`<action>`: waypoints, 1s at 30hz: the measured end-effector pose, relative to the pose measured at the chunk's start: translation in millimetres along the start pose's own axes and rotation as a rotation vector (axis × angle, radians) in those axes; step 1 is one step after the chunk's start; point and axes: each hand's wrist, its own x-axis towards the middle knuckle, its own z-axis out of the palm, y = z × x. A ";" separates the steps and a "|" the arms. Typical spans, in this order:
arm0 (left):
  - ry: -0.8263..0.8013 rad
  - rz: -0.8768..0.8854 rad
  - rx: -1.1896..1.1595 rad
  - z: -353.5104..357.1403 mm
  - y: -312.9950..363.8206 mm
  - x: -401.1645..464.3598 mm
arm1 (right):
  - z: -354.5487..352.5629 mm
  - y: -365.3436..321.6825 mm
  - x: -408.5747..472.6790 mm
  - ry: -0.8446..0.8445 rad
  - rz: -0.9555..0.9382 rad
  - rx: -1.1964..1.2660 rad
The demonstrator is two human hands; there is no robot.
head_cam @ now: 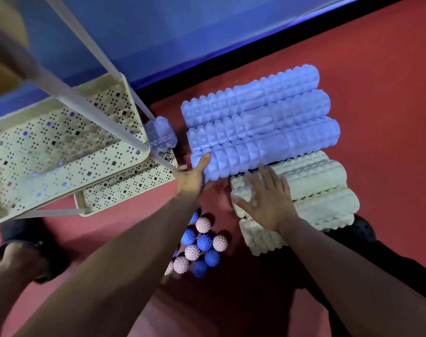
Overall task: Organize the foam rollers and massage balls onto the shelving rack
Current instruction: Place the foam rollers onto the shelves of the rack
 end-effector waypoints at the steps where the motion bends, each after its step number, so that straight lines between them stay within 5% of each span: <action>1: -0.002 0.035 0.056 -0.7 2.9 -7.0 | -3.5 -0.5 -2.5 0.033 0.001 0.014; 5: -0.006 0.215 0.161 -7.1 17.0 -45.2 | -32.2 -8.3 -19.4 0.150 -0.061 0.057; 18: 0.047 0.312 -0.016 -152.2 66.2 -194.7 | -127.1 -47.0 -112.7 0.255 -0.156 -0.245; 30: 0.117 0.367 0.125 -342.8 86.5 -219.9 | -122.1 -164.3 -173.0 -0.044 -0.368 -0.337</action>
